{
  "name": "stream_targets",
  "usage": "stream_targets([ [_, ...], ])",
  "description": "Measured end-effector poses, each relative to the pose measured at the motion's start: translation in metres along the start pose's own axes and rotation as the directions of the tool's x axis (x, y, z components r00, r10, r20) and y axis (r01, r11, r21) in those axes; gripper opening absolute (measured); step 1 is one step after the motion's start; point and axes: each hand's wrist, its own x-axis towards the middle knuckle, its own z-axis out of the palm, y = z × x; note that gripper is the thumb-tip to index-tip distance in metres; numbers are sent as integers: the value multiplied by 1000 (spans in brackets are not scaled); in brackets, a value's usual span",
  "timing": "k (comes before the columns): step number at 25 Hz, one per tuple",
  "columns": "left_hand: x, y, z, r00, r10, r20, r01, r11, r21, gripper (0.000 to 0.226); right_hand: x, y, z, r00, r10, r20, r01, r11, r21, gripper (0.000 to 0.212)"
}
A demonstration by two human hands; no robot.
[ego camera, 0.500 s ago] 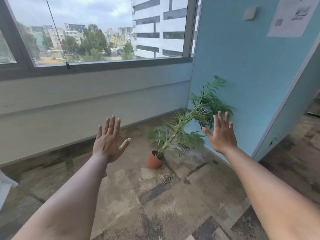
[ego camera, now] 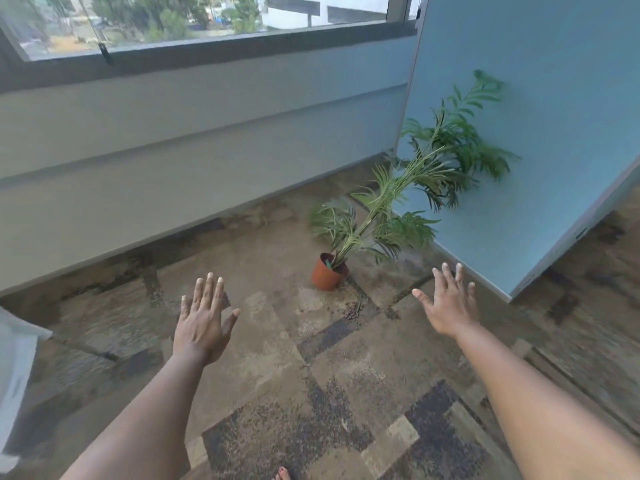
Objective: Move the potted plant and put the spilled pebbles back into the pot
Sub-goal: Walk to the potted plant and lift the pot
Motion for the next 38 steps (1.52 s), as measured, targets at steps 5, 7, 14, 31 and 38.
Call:
stream_targets([
  [5, 49, -43, 34, 992, -77, 98, 77, 997, 5, 81, 46, -50, 40, 998, 16, 63, -20, 998, 61, 80],
  [7, 69, -50, 43, 986, -98, 132, 98, 995, 7, 83, 56, -64, 53, 996, 29, 81, -36, 996, 84, 82],
  [14, 132, -25, 66, 974, -60, 218, 71, 997, -41, 87, 88, -60, 74, 983, 105, 154, -112, 993, 39, 79],
  [31, 260, 85, 125, 950, -67, 304, 82, 996, -38, 87, 264, -10, 126, 947, 1, 323, 1, 1000, -8, 93],
  [38, 273, 91, 145, 944, -71, 322, 90, 995, -44, 87, 281, -18, 150, 904, -45, 424, 63, 998, -29, 93],
])
